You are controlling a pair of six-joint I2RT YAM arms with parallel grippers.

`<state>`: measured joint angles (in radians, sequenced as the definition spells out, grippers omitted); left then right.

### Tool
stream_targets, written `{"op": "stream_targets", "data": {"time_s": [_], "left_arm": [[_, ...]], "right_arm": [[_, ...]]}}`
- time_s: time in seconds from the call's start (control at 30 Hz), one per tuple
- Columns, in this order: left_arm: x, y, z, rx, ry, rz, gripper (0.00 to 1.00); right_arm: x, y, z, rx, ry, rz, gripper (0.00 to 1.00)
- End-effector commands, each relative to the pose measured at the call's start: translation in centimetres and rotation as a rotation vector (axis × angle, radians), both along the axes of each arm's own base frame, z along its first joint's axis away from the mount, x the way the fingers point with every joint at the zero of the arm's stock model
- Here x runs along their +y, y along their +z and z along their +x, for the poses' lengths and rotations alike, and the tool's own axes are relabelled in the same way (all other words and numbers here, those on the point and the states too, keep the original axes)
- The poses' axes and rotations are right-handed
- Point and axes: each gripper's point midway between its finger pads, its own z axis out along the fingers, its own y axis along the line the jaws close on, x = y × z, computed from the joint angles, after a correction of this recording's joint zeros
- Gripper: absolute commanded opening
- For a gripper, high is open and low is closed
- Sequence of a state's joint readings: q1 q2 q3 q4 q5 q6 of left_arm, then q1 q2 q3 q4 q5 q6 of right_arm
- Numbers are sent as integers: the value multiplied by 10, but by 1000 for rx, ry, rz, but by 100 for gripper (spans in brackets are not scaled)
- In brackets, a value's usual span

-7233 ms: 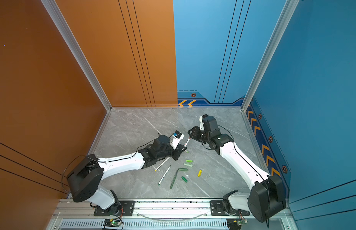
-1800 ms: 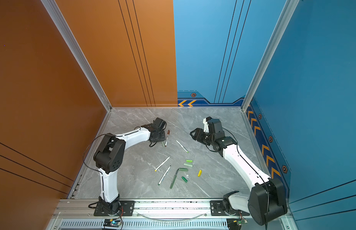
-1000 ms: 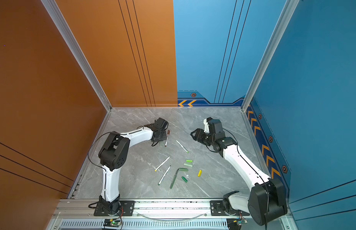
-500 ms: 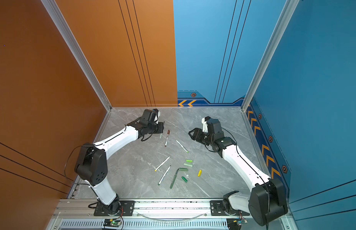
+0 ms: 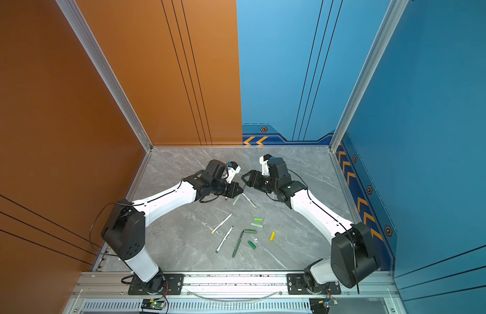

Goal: Insert pens into pen caps
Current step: Pick up a pen from the center of the table.

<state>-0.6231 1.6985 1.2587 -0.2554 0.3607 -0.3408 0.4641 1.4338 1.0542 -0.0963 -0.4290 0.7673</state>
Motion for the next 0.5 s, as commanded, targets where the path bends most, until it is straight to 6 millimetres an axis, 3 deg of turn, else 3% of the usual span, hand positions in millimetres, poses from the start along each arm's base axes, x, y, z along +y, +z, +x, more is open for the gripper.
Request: {"op": "stream_targets", "data": {"time_s": [0.0,0.47], "left_arm": [[-2,26,-3,-56,-2,-55,0],[-7,33,-5,-78,8,-63,0]], "right_arm": [[-4,3,11,-4,-59,25,63],[11,-19,26,84,-90,139,56]]}}
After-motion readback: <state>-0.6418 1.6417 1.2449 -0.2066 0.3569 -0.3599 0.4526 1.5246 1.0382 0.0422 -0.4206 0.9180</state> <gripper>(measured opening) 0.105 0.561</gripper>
